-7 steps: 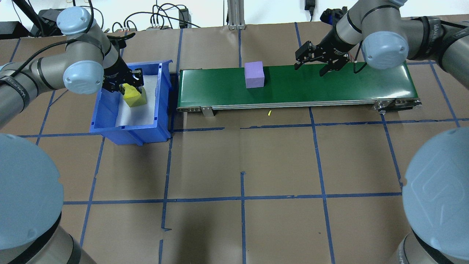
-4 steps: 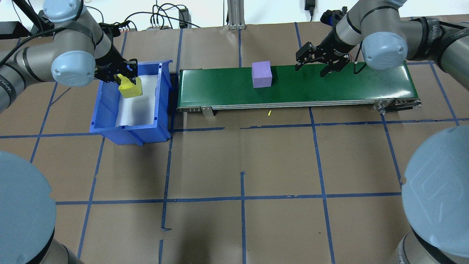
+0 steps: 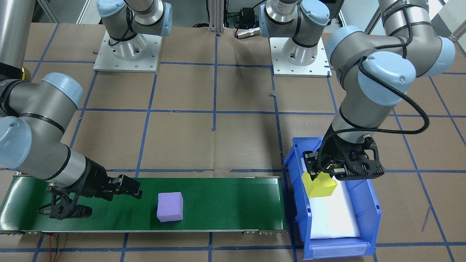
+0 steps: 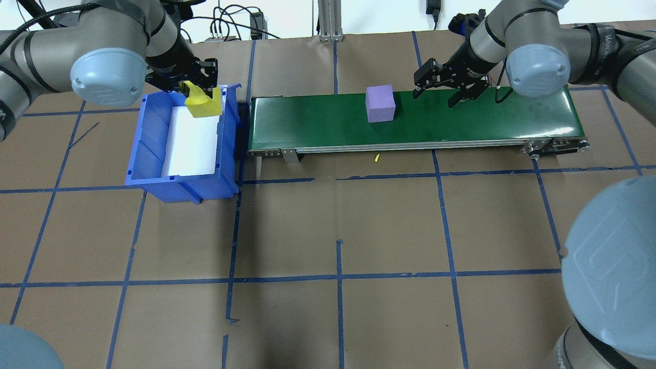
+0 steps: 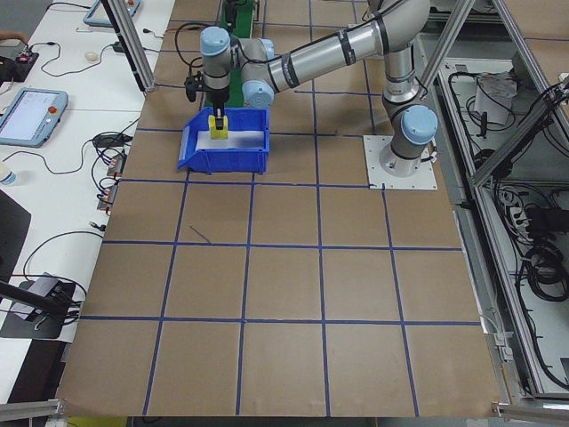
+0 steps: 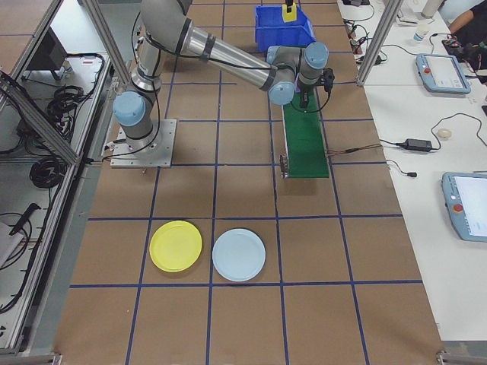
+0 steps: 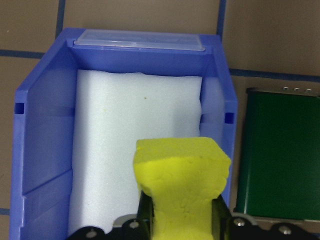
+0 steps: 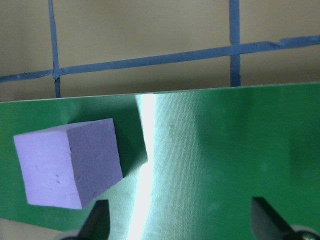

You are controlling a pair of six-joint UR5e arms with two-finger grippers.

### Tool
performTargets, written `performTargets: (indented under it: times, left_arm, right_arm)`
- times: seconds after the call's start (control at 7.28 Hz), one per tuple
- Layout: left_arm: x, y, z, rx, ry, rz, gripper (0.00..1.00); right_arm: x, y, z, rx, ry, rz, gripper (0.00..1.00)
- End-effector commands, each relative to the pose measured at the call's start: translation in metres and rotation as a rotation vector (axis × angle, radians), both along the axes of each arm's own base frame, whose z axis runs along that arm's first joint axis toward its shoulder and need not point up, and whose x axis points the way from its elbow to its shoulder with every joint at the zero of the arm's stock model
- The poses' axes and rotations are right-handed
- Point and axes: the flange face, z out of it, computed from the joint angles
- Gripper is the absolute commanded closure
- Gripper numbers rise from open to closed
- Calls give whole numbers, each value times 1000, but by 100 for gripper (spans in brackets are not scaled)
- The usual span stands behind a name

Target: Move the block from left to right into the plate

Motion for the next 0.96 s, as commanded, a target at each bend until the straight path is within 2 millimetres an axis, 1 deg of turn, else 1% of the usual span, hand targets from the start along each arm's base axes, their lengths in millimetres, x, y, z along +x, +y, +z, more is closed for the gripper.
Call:
performTargets:
  times: [0.0,0.14,0.27,0.41,0.55,0.69,0.82]
  left_arm:
    - [-65,11,-8,4,-6,-19,71]
    - [-74,6,-20,2,5,7,71]
    - [-77,-4,-43,10,8,9,71]
    - [-83,-16,-71,5,14,2,70]
    - [-87,-20,-85,17,11,-11,68]
    - [-89,-17,-92,31,8,-17,64]
    - [-90,-14,-96,38,7,-19,25]
  right_arm:
    - [0,0,0,-1,0,0,0]
    - [0,0,2,-3,-1,0,0]
    - [0,0,2,-3,-1,0,0]
    - [0,0,2,-4,-1,0,0]
    - [0,0,2,-4,0,0,0]
    - [0,0,2,-4,0,0,0]
    - [0,0,2,-4,0,0,0]
